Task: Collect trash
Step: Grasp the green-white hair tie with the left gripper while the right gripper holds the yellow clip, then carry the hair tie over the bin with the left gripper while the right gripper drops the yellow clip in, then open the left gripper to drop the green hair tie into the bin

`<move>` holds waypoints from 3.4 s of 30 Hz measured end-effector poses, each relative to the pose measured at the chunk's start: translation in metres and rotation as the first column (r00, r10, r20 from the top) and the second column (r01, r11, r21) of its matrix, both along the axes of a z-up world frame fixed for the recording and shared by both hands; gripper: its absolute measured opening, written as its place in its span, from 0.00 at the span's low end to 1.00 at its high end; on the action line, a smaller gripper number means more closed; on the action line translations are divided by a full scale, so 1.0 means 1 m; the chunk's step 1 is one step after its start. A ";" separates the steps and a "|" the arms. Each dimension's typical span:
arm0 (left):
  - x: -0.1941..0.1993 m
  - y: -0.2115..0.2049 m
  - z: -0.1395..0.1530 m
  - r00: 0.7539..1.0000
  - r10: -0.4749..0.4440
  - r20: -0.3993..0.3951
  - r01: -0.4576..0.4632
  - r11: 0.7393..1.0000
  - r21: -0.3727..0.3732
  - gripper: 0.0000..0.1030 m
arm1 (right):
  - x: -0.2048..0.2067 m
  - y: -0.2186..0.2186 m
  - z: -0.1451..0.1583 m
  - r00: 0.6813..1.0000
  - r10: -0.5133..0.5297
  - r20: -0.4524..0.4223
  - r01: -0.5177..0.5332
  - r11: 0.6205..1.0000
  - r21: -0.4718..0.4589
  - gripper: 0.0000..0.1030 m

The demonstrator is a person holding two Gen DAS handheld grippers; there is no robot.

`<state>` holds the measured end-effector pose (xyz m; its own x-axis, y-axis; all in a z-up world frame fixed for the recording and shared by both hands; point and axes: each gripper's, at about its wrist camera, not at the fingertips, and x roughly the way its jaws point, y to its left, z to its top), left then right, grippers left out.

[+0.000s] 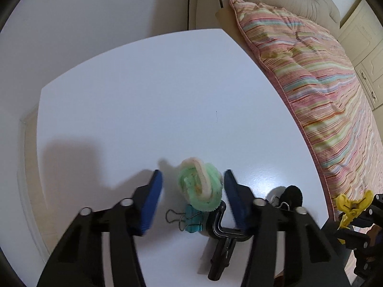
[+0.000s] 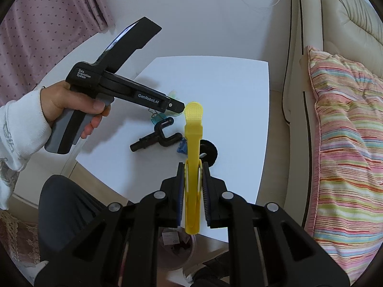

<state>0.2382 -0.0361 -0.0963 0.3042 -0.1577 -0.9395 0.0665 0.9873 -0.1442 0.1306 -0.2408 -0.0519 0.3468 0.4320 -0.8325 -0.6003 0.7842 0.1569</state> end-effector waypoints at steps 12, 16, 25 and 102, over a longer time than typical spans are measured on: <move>-0.012 0.003 0.015 0.996 -0.001 0.090 -0.002 0.999 0.032 0.26 | 0.001 0.003 -0.002 1.000 0.005 0.002 -0.005 1.000 0.007 0.13; -0.028 0.002 0.030 0.990 -0.013 0.141 0.003 0.997 0.076 0.26 | -0.003 0.005 0.002 1.000 0.010 0.012 -0.011 1.000 0.010 0.13; -0.086 -0.001 0.069 0.968 -0.045 0.245 0.021 0.995 0.101 0.26 | -0.020 0.015 0.018 0.998 0.043 0.047 -0.044 0.999 0.014 0.13; -0.279 -0.032 0.039 0.946 -0.042 0.321 0.048 0.999 -0.013 0.27 | -0.138 0.011 -0.009 0.995 0.067 0.070 -0.066 0.998 -0.009 0.93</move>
